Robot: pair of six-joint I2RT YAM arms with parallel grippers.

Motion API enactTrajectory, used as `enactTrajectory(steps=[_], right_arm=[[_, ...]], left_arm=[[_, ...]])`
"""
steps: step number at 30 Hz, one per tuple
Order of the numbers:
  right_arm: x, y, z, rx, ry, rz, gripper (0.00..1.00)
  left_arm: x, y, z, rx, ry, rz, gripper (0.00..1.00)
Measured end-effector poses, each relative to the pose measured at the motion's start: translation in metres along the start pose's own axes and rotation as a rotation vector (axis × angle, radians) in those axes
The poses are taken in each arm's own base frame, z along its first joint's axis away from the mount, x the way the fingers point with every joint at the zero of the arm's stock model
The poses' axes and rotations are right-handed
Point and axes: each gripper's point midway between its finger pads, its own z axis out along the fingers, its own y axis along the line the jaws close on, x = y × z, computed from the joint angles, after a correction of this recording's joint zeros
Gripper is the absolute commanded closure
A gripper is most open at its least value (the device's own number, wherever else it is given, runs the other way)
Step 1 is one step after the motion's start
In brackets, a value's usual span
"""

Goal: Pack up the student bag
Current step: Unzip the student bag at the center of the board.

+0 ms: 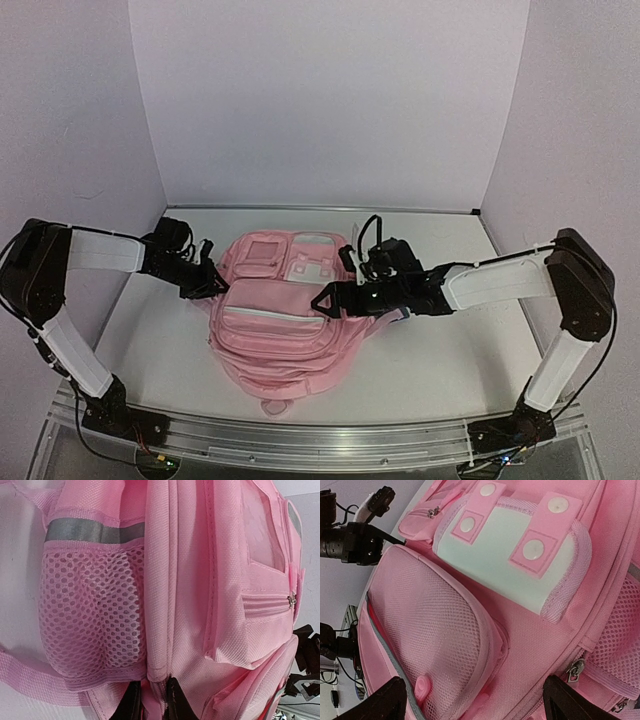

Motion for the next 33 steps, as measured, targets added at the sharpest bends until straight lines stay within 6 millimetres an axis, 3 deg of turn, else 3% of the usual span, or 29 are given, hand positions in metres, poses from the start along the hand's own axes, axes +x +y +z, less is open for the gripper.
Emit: enactTrajectory(steps=[8, 17, 27, 33], right_arm=[[0.0, 0.008, 0.007, 0.0, -0.018, 0.021, 0.15], [-0.017, 0.032, -0.012, -0.05, -0.069, 0.01, 0.27], [-0.021, 0.033, 0.012, -0.056, -0.04, -0.011, 0.26], [-0.012, 0.023, 0.03, -0.042, -0.002, -0.01, 0.23]], left_arm=[[-0.021, 0.006, 0.006, -0.029, -0.019, 0.076, 1.0], [-0.023, 0.007, 0.009, -0.015, -0.014, 0.12, 1.0], [-0.024, 0.007, 0.009, -0.014, -0.014, 0.13, 1.0], [-0.027, 0.008, 0.008, -0.014, -0.024, 0.132, 1.0]])
